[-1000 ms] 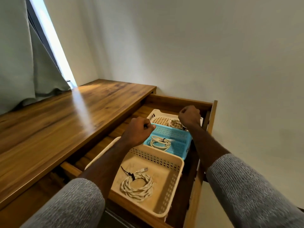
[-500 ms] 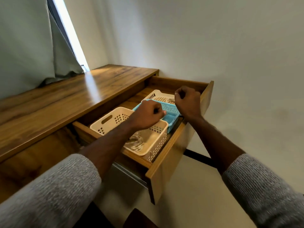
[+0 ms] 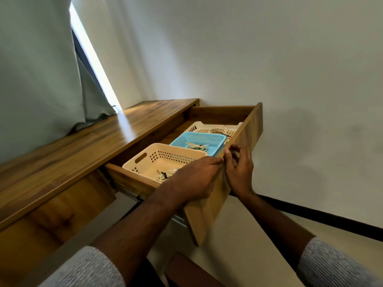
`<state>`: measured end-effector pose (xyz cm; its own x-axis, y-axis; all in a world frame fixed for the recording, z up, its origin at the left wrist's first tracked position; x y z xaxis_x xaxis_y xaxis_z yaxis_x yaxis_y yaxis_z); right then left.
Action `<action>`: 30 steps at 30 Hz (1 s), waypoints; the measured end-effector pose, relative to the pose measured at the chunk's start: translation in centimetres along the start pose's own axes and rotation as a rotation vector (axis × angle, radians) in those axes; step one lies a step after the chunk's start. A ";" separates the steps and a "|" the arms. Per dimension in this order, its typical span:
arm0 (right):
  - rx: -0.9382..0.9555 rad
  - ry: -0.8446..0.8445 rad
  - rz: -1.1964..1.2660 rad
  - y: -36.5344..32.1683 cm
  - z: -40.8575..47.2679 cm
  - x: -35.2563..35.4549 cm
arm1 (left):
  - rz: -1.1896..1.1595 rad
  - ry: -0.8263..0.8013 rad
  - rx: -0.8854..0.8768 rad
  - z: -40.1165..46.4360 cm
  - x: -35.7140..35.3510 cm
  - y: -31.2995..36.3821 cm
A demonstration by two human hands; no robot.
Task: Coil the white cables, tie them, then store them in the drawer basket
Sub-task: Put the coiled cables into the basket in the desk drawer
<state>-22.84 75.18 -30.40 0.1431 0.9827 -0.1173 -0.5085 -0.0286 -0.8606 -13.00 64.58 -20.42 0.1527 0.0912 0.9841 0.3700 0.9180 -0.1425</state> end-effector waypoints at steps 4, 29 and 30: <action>0.027 -0.147 -0.055 1.5 -1.5 -0.2 | 0.149 0.032 -0.028 -0.4 0.2 -0.5; 0.143 -0.779 -0.327 3.0 -3.0 -19.3 | 0.795 -0.121 0.272 -12.2 -6.3 -16.2; 0.146 -0.802 -0.339 2.8 -3.2 -20.3 | 0.791 -0.140 0.297 -12.7 -6.3 -16.8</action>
<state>-24.41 54.57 -32.05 -0.3047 0.7679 0.5634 -0.6584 0.2576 -0.7072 -8.56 43.66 -25.60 0.1432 0.7765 0.6136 -0.0566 0.6254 -0.7782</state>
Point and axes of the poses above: each hand's wrist, its own z-axis towards the middle knuckle, its own x-axis out of the back of the hand, y = z × x, the point moved 1 cm from there along z, towards the middle knuckle, and after that the axes turned 1 degree about z, right-handed, at the moved point
